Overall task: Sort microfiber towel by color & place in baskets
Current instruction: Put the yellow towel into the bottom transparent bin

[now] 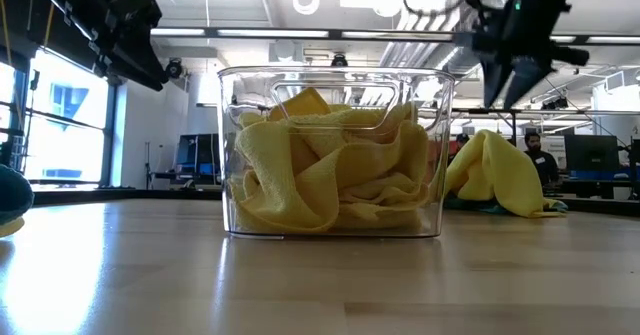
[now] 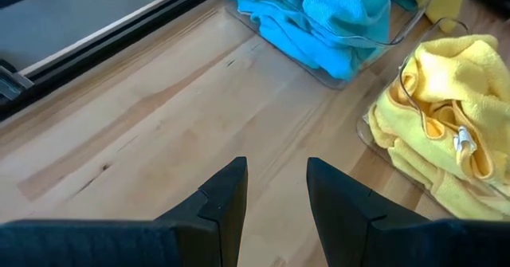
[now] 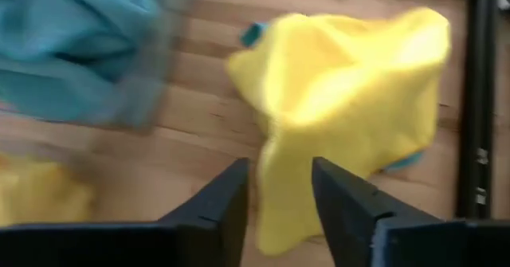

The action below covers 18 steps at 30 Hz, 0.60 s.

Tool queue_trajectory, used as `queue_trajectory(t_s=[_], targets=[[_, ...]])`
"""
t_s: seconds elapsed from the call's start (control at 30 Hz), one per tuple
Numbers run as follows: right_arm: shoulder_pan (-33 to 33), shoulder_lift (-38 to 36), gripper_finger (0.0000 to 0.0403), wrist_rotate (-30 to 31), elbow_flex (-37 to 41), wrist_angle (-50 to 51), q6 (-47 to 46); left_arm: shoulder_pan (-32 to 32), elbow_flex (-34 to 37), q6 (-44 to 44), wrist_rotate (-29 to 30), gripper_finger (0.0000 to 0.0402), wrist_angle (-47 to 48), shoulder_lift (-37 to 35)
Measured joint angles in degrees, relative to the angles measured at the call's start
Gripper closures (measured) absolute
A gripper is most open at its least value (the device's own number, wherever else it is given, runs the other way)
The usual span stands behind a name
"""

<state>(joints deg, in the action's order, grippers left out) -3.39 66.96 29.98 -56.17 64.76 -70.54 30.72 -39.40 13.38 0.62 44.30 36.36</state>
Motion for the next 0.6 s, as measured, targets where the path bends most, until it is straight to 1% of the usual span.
queue_trajectory(t_s=[0.1, 0.2, 0.3, 0.4, 0.47, 0.53, 0.6], targets=[[-1.76, 0.0, 0.0236, -0.83, 4.57, -0.59, 0.02, -0.02, 0.0, -0.4, -0.02, 0.0282, -0.01, 0.0], [-4.09, 0.0, 0.021, -1.78, 8.97, -3.77, 1.71, -0.32, 0.0, -0.1, -0.02, 0.0282, -1.05, 0.0], [-6.99, 0.02, 0.0189, -2.15, 13.36, -9.63, 6.54, -1.52, 0.0, -0.08, -0.02, 0.0282, -2.29, 0.0], [-10.72, 0.02, 0.0172, -1.84, 17.72, -18.28, 12.73, -3.03, 0.0, 0.76, -0.02, 0.0282, -3.53, 0.0], [-13.41, 0.02, 0.0166, -1.71, 20.39, -23.99, 16.71, -4.14, 0.0, 1.94, 0.0, 0.0282, -4.5, 0.0], [-15.73, 0.02, 0.0169, -2.41, 22.47, -29.01, 20.06, -5.2, 0.0, 3.45, 0.06, 0.0282, -4.86, 0.0], [-17.95, 0.02, 0.0194, -4.84, 23.49, -31.02, 22.61, -6.23, 0.0, 5.1, 0.64, 0.0282, -4.75, 0.0]])
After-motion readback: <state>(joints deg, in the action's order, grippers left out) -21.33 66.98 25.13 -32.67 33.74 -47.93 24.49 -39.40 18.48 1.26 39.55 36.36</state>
